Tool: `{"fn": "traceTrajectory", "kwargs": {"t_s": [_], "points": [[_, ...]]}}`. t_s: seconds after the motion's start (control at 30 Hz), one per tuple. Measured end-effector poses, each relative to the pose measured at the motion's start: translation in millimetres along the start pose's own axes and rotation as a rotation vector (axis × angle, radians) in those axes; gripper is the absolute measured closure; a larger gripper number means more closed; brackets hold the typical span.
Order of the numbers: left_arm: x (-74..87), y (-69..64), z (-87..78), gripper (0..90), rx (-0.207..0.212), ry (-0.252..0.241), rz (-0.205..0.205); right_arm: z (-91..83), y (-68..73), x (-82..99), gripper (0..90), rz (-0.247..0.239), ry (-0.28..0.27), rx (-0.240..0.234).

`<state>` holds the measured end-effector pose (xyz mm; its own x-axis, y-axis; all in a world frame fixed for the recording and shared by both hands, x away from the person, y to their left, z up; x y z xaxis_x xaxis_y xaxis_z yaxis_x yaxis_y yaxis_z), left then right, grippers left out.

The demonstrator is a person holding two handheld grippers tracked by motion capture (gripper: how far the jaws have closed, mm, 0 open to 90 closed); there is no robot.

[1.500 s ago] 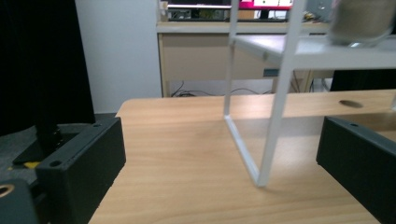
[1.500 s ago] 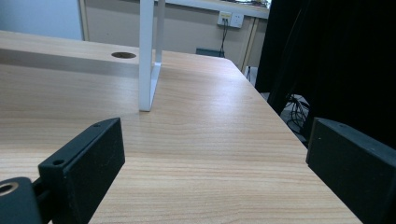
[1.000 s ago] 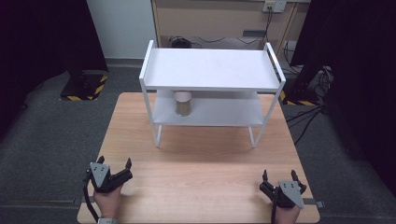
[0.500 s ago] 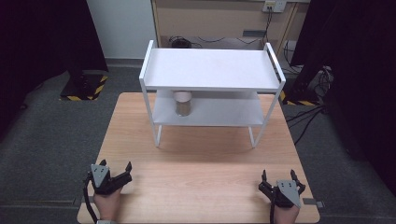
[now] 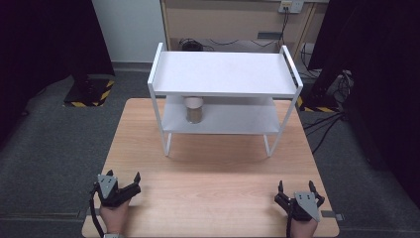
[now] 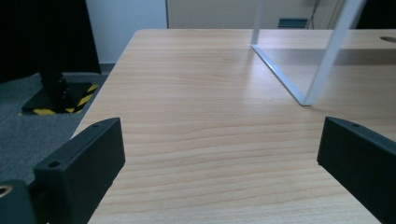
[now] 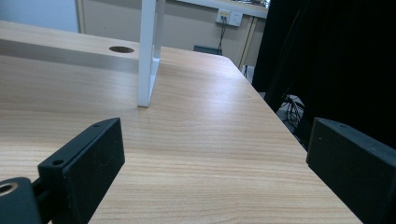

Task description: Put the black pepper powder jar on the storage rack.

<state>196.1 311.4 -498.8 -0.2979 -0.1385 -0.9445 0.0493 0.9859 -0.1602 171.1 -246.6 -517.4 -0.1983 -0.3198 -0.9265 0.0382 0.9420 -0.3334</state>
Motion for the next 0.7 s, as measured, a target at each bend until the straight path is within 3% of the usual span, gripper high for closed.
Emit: {"fn": "traceTrajectory", "kwargs": {"t_s": [0.13,0.27,0.7], "points": [[-0.9,-0.6,0.6,0.0,0.004,0.007,0.005,0.2,-0.2,0.0,4.1,-0.002,0.0,-0.002],[-0.4,2.3,-0.2,0.0,-0.005,0.003,-0.037,0.3,-0.5,0.1,4.1,-0.001,-0.001,-0.003],[-0.1,3.3,-0.8,0.0,-0.028,0.002,-0.066,-0.1,0.3,-0.1,4.2,0.003,0.0,0.003]]}}
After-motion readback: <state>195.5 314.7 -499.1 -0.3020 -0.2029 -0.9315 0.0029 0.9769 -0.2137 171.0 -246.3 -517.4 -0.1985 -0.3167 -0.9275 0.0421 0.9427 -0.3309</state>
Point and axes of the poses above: each handheld gripper's, and its own axes: z roughly forward along the jaws, x roughly out of its underside, y roughly to its left, the point moved 1 cm from there along z, roughly forward along the jaws, and after that the axes turned 9 degrees about -z, right-handed, at the moved point
